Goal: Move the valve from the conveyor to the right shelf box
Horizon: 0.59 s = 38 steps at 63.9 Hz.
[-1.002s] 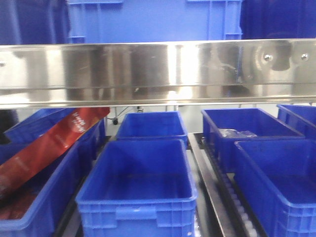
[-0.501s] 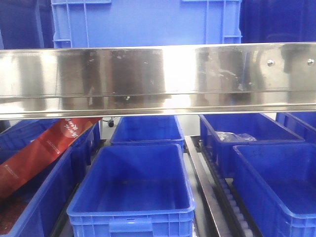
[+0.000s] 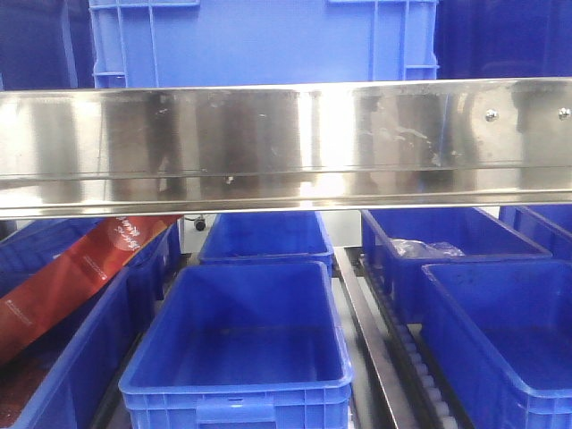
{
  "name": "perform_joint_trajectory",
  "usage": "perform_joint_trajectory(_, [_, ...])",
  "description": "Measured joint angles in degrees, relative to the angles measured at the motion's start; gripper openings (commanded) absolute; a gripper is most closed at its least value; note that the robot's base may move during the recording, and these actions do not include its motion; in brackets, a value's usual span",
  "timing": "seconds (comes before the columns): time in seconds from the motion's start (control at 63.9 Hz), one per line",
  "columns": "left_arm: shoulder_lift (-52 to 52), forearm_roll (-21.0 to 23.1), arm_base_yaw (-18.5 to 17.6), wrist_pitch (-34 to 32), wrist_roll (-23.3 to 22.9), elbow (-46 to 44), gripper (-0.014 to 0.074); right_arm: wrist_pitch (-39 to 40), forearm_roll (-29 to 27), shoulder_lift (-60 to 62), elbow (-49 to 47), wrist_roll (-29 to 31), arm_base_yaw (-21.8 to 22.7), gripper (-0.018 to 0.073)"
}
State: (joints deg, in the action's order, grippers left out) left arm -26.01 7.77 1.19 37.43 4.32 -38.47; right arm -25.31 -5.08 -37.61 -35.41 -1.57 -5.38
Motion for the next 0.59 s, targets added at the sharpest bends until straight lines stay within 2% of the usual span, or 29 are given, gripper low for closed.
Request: perform_joint_trajectory(0.595, [-0.6, 0.2, 0.0, -3.8, 0.1, 0.0, -0.0111, 0.0, 0.0, 0.0, -0.3, 0.4, 0.0, -0.0165])
